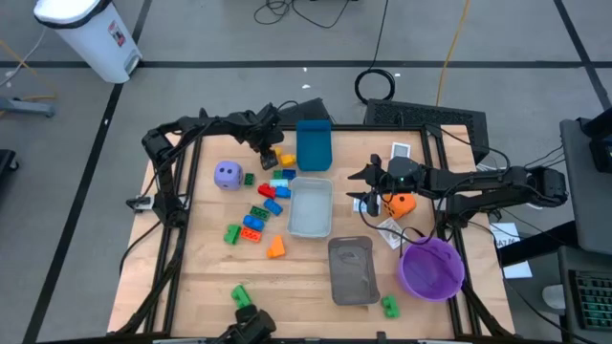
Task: Pick & Place Toys
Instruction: Put the yellow game piece into the black bin
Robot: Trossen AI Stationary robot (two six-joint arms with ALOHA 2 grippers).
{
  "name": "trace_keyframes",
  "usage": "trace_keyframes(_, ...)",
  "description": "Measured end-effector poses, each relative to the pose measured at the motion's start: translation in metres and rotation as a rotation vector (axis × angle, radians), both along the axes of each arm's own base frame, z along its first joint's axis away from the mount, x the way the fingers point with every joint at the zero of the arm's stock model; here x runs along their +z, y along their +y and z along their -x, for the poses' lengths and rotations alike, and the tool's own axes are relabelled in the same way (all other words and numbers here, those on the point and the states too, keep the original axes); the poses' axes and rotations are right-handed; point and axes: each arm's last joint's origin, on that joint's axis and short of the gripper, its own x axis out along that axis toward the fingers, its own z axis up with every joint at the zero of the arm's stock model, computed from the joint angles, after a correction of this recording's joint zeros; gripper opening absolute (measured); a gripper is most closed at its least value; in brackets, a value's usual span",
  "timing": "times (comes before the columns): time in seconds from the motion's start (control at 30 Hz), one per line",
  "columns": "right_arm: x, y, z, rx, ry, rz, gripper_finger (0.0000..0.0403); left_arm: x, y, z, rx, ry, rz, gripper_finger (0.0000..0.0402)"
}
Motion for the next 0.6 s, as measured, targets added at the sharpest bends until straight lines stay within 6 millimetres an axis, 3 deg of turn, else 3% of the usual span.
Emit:
trace_keyframes(0.23, 0.0, 0.0, 0.0, 0.0, 0.0, 0.0, 0.0238, 0.0, -0.001, -0.001, -0.035, 0.002, -0.014, 0.0141)
trace_keyframes(0.43, 0.0, 0.0, 0.0, 0.0, -0.001, 0.0, 0.0238, 0.008, 0.002, -0.005, -0.034, -0.012, -0.027, 0.0164)
trace_keyframes(0.6, 0.005, 0.0, -0.002, 0.002, -0.049, 0.016, 0.0237, 0.026, 0.008, -0.012, -0.037, -0.023, -0.039, 0.0166)
